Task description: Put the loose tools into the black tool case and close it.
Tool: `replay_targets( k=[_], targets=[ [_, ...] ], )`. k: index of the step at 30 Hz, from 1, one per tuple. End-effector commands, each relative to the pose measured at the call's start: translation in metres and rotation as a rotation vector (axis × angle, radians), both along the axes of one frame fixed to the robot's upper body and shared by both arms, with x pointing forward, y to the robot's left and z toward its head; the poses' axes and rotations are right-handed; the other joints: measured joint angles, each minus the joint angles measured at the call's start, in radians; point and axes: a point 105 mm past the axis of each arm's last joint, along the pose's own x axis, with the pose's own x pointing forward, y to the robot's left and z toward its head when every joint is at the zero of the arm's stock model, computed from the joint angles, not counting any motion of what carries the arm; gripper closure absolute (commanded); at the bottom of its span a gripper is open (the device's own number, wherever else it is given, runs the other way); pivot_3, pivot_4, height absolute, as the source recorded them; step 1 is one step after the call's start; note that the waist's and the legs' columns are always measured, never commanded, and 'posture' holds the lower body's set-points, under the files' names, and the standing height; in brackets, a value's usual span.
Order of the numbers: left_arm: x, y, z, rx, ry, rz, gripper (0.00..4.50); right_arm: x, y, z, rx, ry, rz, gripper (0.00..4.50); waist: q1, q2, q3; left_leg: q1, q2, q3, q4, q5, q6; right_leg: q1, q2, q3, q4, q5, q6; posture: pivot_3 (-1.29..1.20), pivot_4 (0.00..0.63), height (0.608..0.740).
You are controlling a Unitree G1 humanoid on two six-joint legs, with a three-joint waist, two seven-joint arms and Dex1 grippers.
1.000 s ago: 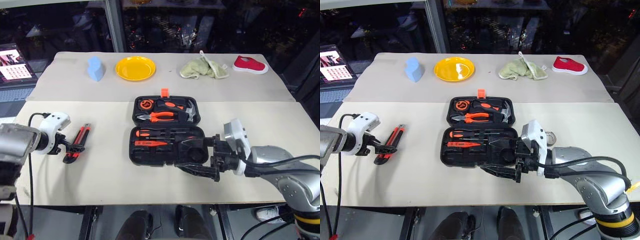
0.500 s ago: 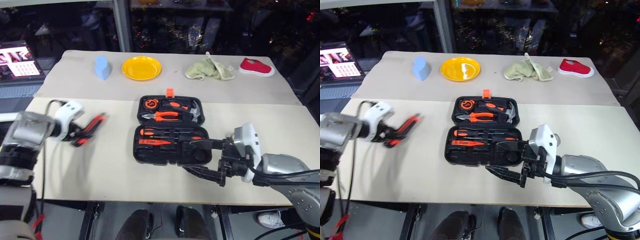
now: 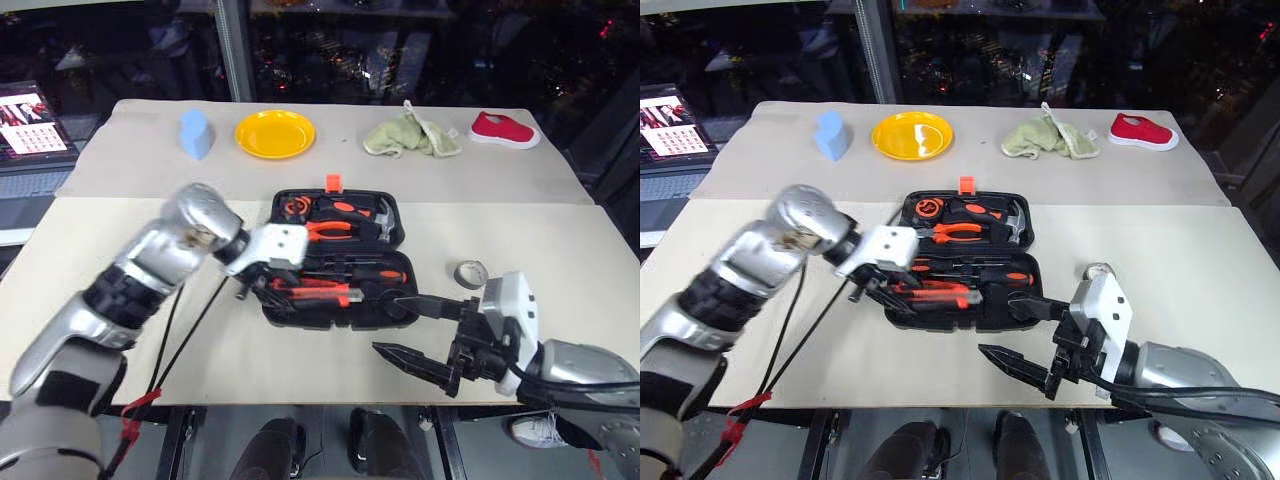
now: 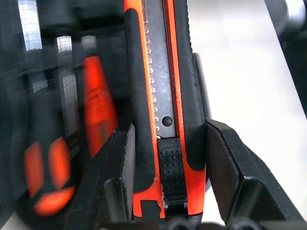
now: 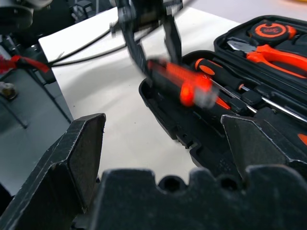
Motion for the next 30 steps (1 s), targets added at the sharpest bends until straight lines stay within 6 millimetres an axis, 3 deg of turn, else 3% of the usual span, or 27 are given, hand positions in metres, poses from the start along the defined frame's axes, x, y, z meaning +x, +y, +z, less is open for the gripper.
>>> replay_targets(
  k=[1,9,22,28,29,30],
  targets=[
    [0.01,-0.004,0.004,0.037,-0.029,0.047,2.87,-0.004,0.0,0.009,0.019,-0.052,-0.028,0.0,0.0,0.0,0.0,0.0,0.0,0.0,0.0,0.0,0.0,0.0,0.0,0.0,0.0,0.0,0.0,0.0,0.15,0.74],
    [0.012,-0.02,-0.004,0.042,0.031,0.05,2.87,-0.007,0.001,0.006,0.038,-0.048,-0.071,0.0,0.001,0.0,0.0,0.002,0.0,0.0,0.0,0.002,-0.002,0.001,0.0,0.0,0.001,0.0,0.0,0.0,0.15,0.74],
    [-0.008,-0.021,-0.011,0.063,0.108,0.047,2.87,0.0,-0.003,0.008,0.06,-0.057,-0.104,0.0,0.0,0.0,0.0,0.002,0.0,0.0,0.0,0.001,-0.002,0.001,0.001,0.0,0.001,0.0,0.0,0.0,0.15,0.74],
    [0.0,-0.019,-0.018,0.074,0.075,0.068,2.87,0.001,-0.003,0.008,0.063,-0.055,-0.101,0.0,0.001,0.001,-0.001,0.003,0.0,0.0,0.0,0.002,-0.002,0.002,0.0,0.0,0.001,0.0,0.0,0.0,0.15,0.74],
    [0.002,-0.018,-0.018,0.068,0.076,0.072,1.87,0.001,-0.003,0.007,0.063,-0.053,-0.098,0.0,0.002,0.001,-0.001,0.003,0.0,0.0,0.0,0.002,-0.002,0.002,0.0,0.0,0.001,0.0,0.0,0.0,0.15,0.74],
    [0.002,-0.017,-0.016,0.057,0.081,0.076,1.61,0.001,-0.002,0.007,0.063,-0.052,-0.095,0.0,0.002,0.001,-0.001,0.003,0.0,0.0,0.0,0.002,-0.002,0.002,0.0,0.0,0.001,0.0,0.0,0.0,0.15,0.74]
  ],
)
